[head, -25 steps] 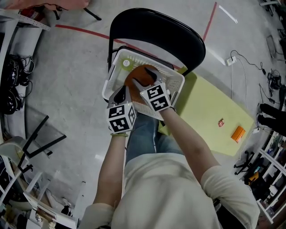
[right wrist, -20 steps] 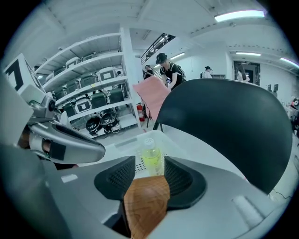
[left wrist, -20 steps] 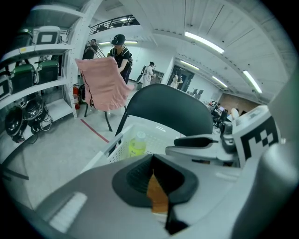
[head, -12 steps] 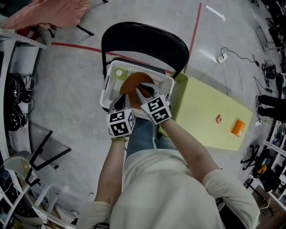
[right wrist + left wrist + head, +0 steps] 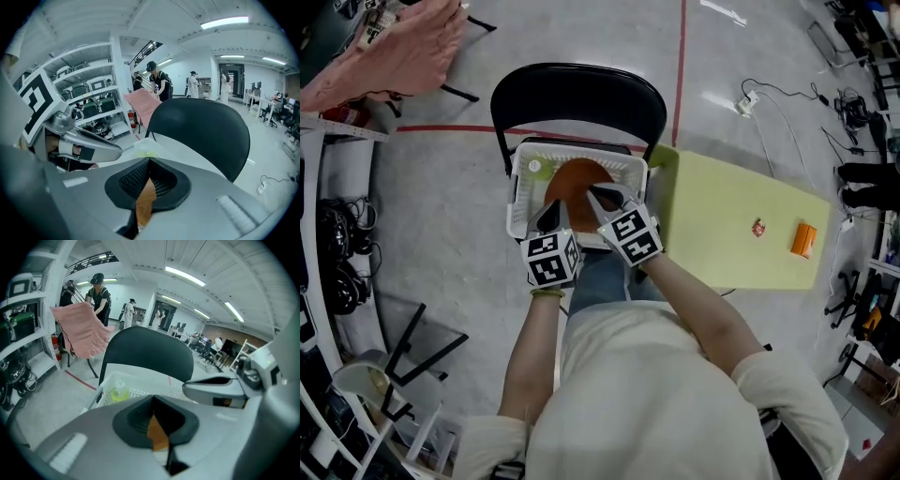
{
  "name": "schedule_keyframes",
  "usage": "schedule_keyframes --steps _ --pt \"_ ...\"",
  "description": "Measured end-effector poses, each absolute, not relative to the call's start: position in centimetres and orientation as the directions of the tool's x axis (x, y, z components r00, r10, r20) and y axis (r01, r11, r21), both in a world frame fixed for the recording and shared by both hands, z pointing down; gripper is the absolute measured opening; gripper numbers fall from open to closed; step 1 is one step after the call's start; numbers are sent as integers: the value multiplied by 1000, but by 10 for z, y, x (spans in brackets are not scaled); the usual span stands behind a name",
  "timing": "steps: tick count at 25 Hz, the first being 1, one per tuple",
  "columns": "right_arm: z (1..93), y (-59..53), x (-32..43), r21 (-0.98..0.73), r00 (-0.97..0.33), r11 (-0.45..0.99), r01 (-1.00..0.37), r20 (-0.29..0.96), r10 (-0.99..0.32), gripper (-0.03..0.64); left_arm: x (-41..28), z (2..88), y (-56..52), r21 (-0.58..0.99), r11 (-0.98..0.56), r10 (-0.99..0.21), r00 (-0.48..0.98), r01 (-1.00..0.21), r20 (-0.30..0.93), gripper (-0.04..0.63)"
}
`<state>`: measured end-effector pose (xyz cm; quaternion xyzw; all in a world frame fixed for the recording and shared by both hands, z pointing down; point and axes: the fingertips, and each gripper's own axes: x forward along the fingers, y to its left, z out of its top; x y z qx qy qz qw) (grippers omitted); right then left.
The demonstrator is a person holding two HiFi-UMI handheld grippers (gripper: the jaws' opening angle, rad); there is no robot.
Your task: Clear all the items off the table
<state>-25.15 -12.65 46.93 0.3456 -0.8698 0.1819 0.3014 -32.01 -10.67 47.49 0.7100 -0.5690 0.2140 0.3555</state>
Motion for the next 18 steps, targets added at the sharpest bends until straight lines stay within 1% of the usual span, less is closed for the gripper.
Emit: schedule_keyframes --steps 10,18 --pt "450 -123 -221 -130 -541 609 -783 625 -562 0 -279 464 -108 265 -261 -603 371 -928 706 9" --pt "437 -115 -161 -155 -468 482 -863 606 -643 0 -222 452 -111 256 -400 -559 455 -880 693 9"
